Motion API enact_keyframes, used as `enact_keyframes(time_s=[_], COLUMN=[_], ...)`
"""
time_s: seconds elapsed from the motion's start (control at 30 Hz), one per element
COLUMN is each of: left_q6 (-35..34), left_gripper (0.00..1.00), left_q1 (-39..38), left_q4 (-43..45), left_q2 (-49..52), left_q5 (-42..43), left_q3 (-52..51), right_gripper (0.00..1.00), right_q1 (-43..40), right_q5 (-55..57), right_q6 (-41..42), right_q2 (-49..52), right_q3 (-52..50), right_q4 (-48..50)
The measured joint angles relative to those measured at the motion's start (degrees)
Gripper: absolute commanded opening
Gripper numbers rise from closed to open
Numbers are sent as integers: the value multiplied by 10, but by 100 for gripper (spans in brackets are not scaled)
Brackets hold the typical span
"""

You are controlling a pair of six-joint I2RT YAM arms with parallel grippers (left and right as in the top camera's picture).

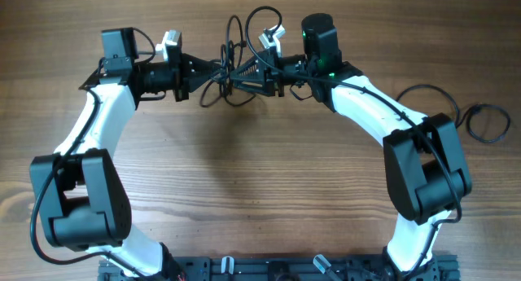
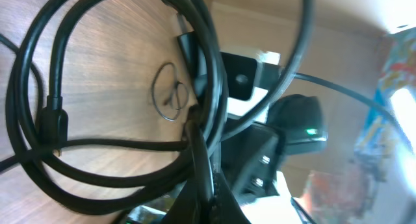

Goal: Untangle cables

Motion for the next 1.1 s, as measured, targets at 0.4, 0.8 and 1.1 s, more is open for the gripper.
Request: enact_keyframes(time_s=[0.4, 0.8, 1.1], left_q6=[79, 73, 104], left_gripper=[4, 4, 4], left_q1=[-5, -5, -5], left_q4=[0, -22, -42], left_q2=[0, 0, 0], left_q5=[-45, -48, -48], left_q3=[0, 0, 0], right_gripper=[34, 25, 24], right_q1=[7, 18, 13], right_q5=[-5, 87, 95], right_q6=[-9, -9, -6], right_q2=[0, 0, 0], right_q3=[0, 0, 0], right_q4=[-17, -30, -30])
